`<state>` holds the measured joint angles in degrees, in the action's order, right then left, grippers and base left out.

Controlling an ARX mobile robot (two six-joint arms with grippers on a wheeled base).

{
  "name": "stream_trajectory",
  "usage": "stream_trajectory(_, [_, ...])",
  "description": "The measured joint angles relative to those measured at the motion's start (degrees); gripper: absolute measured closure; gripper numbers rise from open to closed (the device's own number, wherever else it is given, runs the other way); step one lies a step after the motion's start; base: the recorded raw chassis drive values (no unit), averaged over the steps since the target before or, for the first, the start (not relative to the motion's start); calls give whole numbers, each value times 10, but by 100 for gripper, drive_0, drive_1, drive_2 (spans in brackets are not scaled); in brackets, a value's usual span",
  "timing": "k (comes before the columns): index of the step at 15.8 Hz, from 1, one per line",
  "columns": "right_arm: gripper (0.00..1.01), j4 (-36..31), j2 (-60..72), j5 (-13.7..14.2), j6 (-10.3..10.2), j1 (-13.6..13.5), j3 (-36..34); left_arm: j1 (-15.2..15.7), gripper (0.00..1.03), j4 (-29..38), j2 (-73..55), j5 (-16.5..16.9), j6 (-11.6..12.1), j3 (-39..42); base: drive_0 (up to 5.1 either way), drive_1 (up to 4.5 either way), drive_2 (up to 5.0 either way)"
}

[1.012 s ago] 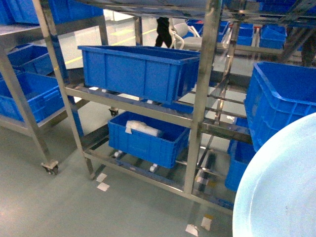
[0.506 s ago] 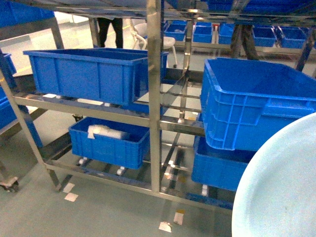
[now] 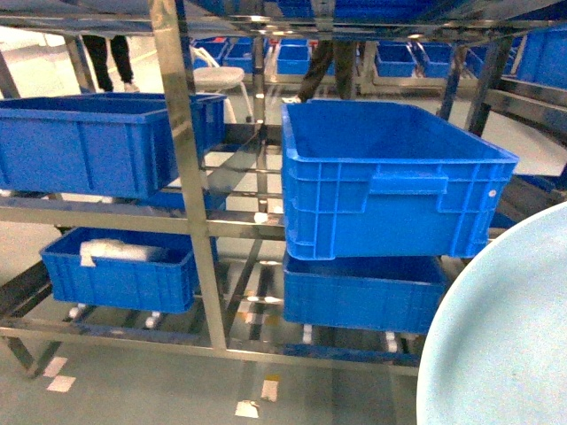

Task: Place blue tray on left shelf second layer neatly

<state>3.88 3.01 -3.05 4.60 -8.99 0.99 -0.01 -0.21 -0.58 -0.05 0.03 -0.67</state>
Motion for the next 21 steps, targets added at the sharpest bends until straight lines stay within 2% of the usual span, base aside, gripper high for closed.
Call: stream_trajectory(21, [99,0,0,1,0,0,0,0,5,-2,0,0,0,0,-147,-147,-147])
